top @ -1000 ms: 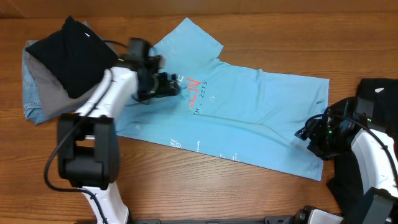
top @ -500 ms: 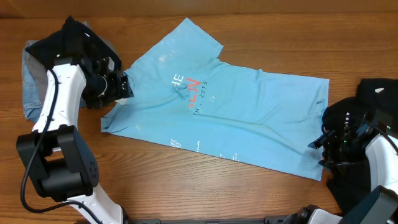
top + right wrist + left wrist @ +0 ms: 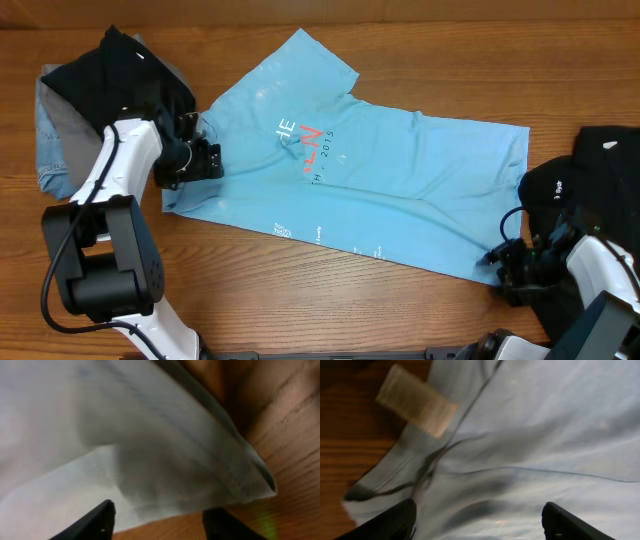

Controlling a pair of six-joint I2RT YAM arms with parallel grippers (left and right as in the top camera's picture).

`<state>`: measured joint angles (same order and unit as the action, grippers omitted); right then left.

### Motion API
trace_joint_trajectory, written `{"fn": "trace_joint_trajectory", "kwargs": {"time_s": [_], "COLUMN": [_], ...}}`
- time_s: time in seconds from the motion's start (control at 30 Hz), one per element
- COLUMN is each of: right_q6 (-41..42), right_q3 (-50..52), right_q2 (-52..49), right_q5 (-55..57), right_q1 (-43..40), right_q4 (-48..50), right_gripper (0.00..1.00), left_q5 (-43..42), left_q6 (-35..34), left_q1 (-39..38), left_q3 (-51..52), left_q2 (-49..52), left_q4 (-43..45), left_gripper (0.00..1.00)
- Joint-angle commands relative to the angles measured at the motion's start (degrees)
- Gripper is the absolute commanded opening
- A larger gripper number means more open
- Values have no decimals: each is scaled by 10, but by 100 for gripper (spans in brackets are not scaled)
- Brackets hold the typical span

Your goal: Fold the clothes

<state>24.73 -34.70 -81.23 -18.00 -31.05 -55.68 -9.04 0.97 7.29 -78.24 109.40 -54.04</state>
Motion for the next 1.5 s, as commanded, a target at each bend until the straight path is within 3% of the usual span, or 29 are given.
{"fn": "trace_joint_trajectory", "kwargs": {"time_s": [0.0,0.2,0.43,0.63,0.77,0.8,0.9,1.07,1.13,1.17,1.23,1.33,1.4,1.47], "right_q6": [34,36,41,40,40,38,38,38,38,38,37,35,34,34], "right_q3": [31,38,2,-7,-14,-20,-23,-24,-24,-24,-24,-24,-24,-24], "right_q2": [2,2,2,2,2,3,11,38,48,50,53,53,53,53], "right_q5": [-41,-61,-10,-8,7,20,30,30,30,30,30,30,30,30], "right_q1": [-1,-1,-1,-1,-1,-1,-1,-1,-1,-1,-1,-1,-1,-1], "right_q4": [21,61,19,5,1,-7,-16,-26,-29,-29,-28,-26,-23,-21], "right_gripper": [55,33,4,4,4,4,4,4,4,4,4,5,6,6], "left_q5": [24,24,24,51,112,135,141,142,141,138,130,108,105,105], "left_q6": [-9,-19,-34,-60,-104,-124,-134,-152,-154,-154,-153,-151,-149,-149], "left_q1": [25,49,51,51,52,54,59,69,74,76,78,77,77,77], "left_q3": [1,6,46,110,139,143,143,143,143,143,143,143,143,143], "left_q2": [-8,-8,-8,-8,-8,-8,-8,-8,-8,-8,-8,-8,-8,-8], "left_q4": [-20,-80,-81,-38,-9,-5,2,2,5,12,27,54,66,76], "left_gripper": [84,85,85,81,68,56,36,28,31,54,65,73,72,64]}}
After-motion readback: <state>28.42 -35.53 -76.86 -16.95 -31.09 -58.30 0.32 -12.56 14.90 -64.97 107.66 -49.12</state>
